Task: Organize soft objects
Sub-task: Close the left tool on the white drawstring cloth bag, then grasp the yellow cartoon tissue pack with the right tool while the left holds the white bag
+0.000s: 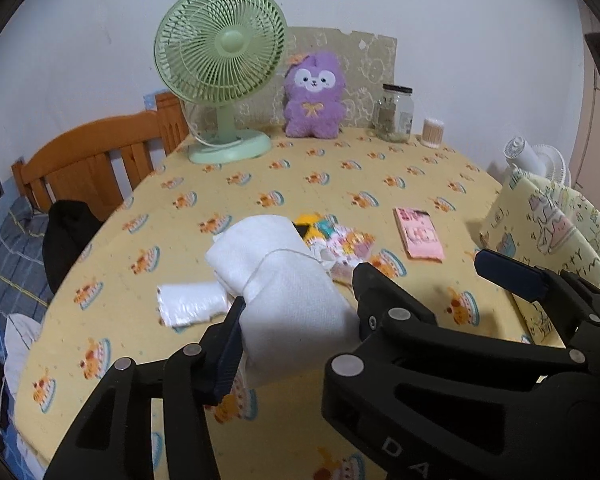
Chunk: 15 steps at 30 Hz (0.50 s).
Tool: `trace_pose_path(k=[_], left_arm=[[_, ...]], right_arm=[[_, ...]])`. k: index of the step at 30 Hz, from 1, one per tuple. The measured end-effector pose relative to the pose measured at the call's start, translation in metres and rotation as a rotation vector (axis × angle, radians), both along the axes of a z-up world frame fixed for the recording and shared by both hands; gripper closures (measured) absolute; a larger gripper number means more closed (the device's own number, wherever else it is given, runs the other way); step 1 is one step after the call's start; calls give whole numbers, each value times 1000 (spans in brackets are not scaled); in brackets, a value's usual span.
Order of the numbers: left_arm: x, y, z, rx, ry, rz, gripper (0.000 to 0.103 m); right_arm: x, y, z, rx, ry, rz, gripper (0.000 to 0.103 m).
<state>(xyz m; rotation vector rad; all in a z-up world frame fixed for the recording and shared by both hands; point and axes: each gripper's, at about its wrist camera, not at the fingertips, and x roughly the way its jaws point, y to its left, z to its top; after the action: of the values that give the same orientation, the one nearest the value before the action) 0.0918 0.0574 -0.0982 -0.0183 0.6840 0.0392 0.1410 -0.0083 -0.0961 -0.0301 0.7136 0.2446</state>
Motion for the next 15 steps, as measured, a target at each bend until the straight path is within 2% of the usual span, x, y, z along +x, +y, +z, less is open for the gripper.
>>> trace_pose_path(k=[7,15], left_arm=[[18,10,0,17,4,2,46],[38,21,-5,14,34,18,46]], right_arm=[[17,9,0,1,-4,0,11],[41,20,-8,7,32,12,11]])
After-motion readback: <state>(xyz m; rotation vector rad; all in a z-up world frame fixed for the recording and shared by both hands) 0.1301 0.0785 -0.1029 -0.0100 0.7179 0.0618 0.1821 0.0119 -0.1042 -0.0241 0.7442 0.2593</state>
